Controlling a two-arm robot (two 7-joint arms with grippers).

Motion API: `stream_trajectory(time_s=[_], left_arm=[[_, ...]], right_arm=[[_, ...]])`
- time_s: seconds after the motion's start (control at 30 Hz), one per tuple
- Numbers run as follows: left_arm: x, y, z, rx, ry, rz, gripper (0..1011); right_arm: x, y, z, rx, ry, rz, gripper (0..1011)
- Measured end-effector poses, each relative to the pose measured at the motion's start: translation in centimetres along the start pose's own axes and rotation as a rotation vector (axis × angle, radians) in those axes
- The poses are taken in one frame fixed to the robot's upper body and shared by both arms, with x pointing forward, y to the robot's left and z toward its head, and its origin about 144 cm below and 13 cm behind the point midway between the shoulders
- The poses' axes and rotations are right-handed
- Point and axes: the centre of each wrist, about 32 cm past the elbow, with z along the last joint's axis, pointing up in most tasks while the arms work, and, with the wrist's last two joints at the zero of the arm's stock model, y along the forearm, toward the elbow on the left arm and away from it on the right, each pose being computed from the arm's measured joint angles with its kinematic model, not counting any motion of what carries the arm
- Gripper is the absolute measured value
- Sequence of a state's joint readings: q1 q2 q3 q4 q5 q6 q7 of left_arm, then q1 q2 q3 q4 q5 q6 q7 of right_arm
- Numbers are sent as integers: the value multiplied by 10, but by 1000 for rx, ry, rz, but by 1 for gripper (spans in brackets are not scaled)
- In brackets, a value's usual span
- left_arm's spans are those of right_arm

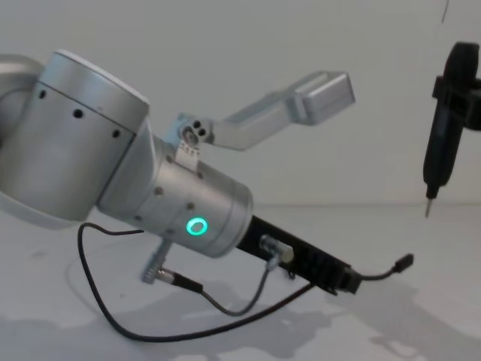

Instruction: Pick up the data cable with the one hand.

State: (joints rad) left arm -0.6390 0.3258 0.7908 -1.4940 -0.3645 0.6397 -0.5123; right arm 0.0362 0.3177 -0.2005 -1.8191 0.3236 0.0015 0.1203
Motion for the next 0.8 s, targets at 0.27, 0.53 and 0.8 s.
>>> stream_trajectory(time_s=[0.27,0.53,0.8], left_arm=[[3,20,2,-65,-15,19,40],[4,32,3,-101,-22,26,40],[5,38,4,-117,-26,30,40]], right_arm=[[4,11,6,35,1,7,279],[9,22,8,58,2,17,279],[14,31,5,66,3,31,279]])
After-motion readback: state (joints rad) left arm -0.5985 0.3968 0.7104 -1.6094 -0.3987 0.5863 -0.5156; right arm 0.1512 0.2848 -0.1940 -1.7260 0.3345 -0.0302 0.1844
